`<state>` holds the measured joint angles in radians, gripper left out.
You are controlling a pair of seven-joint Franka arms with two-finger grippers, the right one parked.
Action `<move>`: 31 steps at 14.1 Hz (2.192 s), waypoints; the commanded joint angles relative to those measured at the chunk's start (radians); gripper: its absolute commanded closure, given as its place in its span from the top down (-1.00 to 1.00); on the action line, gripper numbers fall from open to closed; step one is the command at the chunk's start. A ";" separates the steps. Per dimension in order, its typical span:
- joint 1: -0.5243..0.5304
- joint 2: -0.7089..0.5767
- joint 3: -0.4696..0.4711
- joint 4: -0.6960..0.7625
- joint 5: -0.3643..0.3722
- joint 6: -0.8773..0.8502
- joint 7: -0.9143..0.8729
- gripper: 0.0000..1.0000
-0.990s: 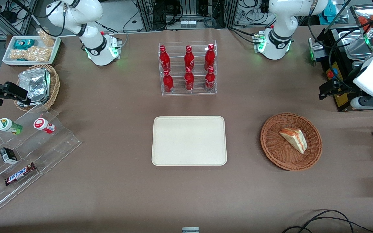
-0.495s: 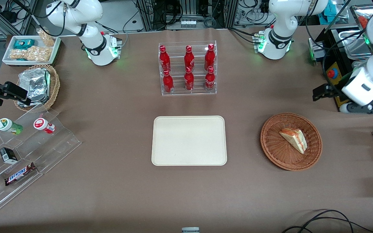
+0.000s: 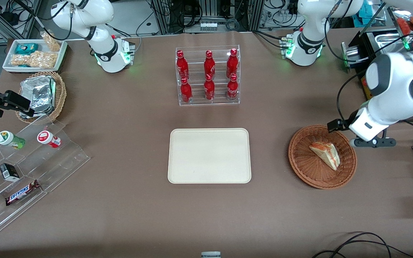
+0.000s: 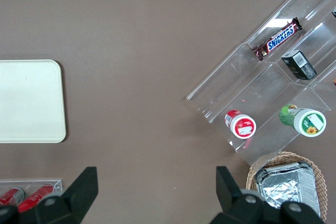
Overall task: Place sandwich from basket to tray
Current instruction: 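Move the left gripper down over the sandwich in the wicker basket, then close the left gripper on the wrapped sandwich and lift it, then carry the sandwich with the left gripper over the cream tray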
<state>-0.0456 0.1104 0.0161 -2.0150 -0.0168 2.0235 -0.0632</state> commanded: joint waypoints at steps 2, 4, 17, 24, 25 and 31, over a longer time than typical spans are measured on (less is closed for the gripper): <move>-0.002 0.067 0.016 0.007 0.000 0.098 -0.226 1.00; -0.003 0.093 0.016 0.012 -0.002 0.116 -0.457 1.00; -0.002 0.276 0.018 0.022 -0.118 0.239 -0.831 -0.90; -0.011 0.258 0.021 0.217 -0.042 -0.116 -0.840 -0.94; -0.016 0.258 0.018 0.261 -0.043 -0.174 -0.851 -0.94; -0.103 0.302 -0.123 0.335 -0.052 -0.157 -0.761 -0.89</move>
<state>-0.1231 0.3701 -0.0468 -1.7337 -0.0819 1.8534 -0.8697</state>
